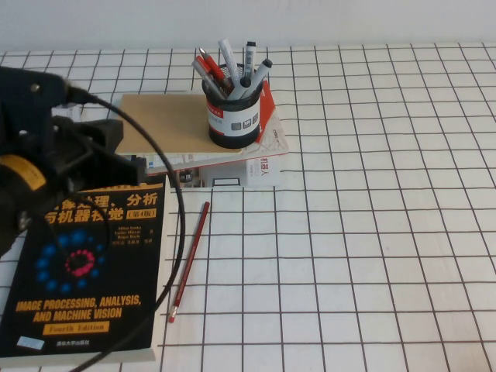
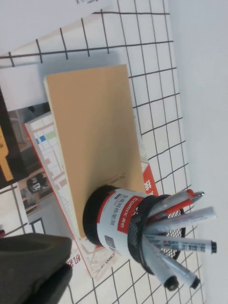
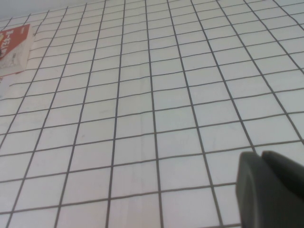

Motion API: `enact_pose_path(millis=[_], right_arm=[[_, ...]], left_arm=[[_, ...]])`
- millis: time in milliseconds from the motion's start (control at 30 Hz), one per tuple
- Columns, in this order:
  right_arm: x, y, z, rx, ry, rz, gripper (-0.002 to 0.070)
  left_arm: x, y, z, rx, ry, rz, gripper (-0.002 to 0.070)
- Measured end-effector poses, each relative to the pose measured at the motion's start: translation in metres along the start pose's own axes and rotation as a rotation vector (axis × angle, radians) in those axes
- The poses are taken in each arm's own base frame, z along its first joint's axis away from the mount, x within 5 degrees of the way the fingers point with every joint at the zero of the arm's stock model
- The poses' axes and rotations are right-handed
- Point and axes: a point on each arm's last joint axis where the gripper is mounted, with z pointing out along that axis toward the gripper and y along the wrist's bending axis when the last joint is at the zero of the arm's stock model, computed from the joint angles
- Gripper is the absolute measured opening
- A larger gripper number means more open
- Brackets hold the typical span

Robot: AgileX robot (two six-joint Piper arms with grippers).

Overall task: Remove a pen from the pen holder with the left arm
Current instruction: 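Take a marker out of the pen holder and lay it on the table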

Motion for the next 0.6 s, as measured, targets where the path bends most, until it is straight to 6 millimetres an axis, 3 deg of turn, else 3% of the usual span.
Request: enact_pose_path(millis=[333,433,600], right_arm=[[0.000,0.000,0.000,0.000,0.000,0.000,-0.0017],[0.000,0.000,0.000,0.000,0.000,0.000,-0.0017],[0.000,0.000,0.000,0.000,0.000,0.000,-0.0016]], left_arm=[[-0.009,0.000,-0.085,0.000,-0.071,0.006,0.0000],[-0.010,0.000,-0.096,-0.001,-0.072,0.006,0.0000],[-0.008,0.000,-0.094,-0.002,-0.052,0.006,-0.0001]])
